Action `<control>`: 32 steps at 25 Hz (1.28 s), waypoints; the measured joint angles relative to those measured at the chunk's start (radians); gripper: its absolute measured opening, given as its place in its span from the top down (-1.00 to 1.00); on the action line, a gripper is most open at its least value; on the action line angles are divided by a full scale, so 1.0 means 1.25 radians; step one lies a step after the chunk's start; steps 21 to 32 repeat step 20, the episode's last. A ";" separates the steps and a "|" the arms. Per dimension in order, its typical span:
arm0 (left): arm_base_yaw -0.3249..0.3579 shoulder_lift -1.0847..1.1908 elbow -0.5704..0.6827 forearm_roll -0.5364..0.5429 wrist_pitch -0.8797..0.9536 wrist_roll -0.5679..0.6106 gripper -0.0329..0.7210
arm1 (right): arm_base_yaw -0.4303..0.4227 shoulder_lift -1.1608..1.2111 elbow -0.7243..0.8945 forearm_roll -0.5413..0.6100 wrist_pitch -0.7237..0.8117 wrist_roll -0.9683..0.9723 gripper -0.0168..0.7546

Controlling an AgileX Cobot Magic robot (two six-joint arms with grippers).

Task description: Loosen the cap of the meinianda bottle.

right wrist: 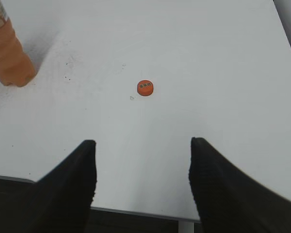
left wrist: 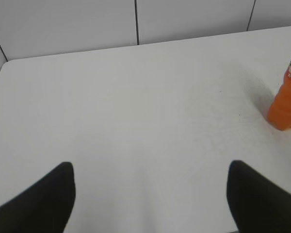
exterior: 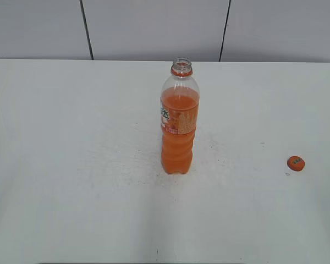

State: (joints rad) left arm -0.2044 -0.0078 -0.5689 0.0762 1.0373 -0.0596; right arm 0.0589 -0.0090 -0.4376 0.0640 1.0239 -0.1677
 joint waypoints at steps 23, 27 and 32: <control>0.131 0.000 0.000 -0.031 -0.002 0.000 -0.60 | 0.000 0.000 0.000 -0.023 0.000 -0.003 -0.24; 0.131 0.000 0.000 -0.031 -0.002 0.000 -0.60 | 0.000 0.000 0.000 -0.023 0.000 -0.003 -0.24; 0.131 0.000 0.000 -0.031 -0.002 0.000 -0.60 | 0.000 0.000 0.000 -0.023 0.000 -0.003 -0.24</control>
